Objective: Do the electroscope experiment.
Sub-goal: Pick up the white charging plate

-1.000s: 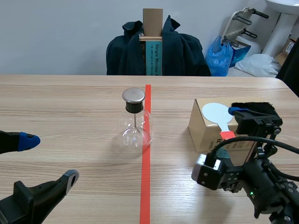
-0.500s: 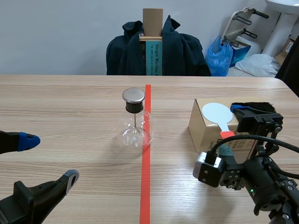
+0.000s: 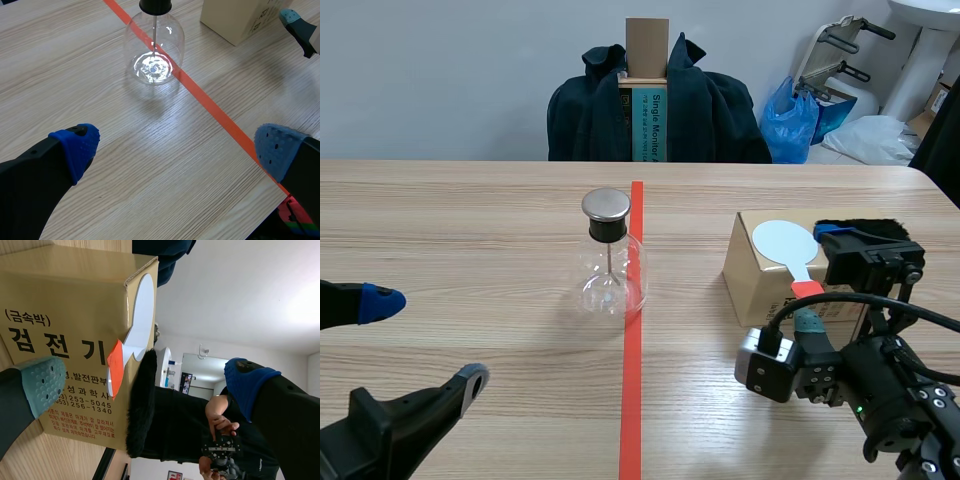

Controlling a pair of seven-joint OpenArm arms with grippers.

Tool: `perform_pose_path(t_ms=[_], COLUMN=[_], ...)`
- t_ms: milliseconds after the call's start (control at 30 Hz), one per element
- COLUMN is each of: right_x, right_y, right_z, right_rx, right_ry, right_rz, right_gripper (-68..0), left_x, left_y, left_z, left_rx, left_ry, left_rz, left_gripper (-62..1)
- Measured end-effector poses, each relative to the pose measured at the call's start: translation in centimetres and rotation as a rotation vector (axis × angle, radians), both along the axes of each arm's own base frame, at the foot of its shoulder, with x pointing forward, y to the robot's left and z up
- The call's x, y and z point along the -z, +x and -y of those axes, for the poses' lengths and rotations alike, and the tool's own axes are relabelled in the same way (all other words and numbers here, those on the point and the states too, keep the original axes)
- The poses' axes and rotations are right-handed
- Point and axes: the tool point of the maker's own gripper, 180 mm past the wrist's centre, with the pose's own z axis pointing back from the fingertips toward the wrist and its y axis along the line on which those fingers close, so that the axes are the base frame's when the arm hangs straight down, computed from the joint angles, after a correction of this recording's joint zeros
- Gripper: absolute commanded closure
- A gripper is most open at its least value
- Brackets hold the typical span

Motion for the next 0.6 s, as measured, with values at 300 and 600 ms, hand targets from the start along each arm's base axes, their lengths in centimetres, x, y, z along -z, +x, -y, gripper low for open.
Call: perform_pose_path(t_ms=[300, 600], right_x=[0.0, 0.02], right_y=[-0.02, -0.07], right_z=[-0.09, -0.36], right_rx=[-0.005, -0.02], right_ry=[-0.001, 0.0], right_rz=[0.0, -0.001], right_gripper=[-30.2, -0.8], left_x=[0.0, 0.0], left_y=[0.0, 0.0], left_z=[0.0, 0.0], left_rx=[0.0, 0.0], left_ry=[0.0, 0.0], left_rz=[0.0, 0.0], left_gripper=[-62.3, -62.3])
